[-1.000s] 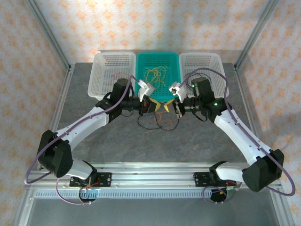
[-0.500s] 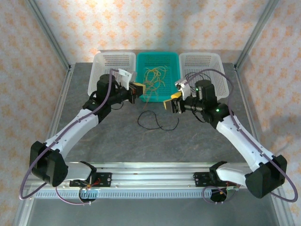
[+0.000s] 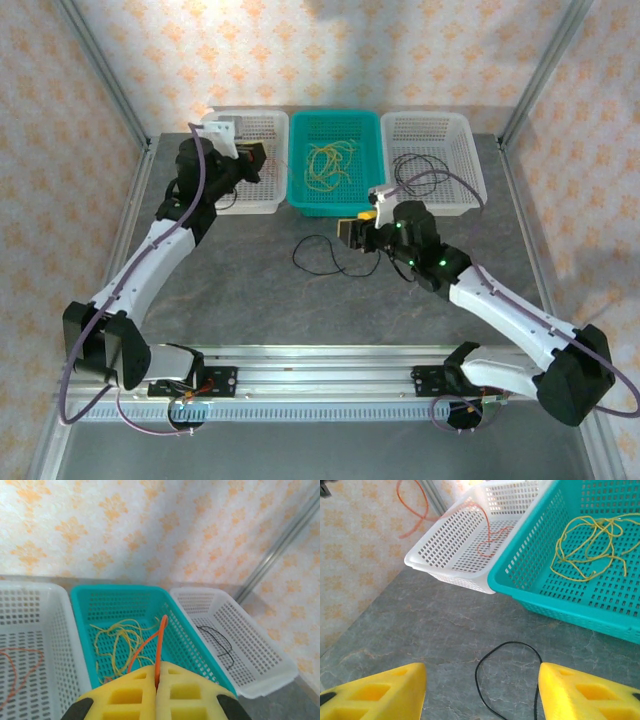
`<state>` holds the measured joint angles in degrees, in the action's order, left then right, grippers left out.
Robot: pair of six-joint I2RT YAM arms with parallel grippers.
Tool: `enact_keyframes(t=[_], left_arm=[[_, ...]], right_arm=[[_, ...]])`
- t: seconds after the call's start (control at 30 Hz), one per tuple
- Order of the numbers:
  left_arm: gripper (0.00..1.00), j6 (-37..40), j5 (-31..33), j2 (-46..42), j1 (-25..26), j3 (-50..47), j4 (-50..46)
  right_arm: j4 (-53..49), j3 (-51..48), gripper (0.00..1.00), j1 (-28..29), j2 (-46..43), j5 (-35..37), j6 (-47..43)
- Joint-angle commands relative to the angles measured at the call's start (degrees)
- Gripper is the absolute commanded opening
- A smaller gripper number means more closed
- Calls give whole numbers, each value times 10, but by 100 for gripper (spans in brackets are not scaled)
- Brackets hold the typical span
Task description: Untangle the cables
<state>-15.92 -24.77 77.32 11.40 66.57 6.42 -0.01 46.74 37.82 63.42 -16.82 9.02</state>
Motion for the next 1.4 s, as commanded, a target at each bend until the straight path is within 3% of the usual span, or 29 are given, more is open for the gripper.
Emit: enact_keyframes(t=[0.0,0.47,1.37], left_arm=[[0,-12,12,28,-17,39,12],[0,-16,90,156,-63,130,4],[0,-49,141,308,-92,189,-18]], right_arm=[[69,-12,61,30,8,94,64],[124,63,63,97,130,196,122],[82,419,64,56,464,113,82]])
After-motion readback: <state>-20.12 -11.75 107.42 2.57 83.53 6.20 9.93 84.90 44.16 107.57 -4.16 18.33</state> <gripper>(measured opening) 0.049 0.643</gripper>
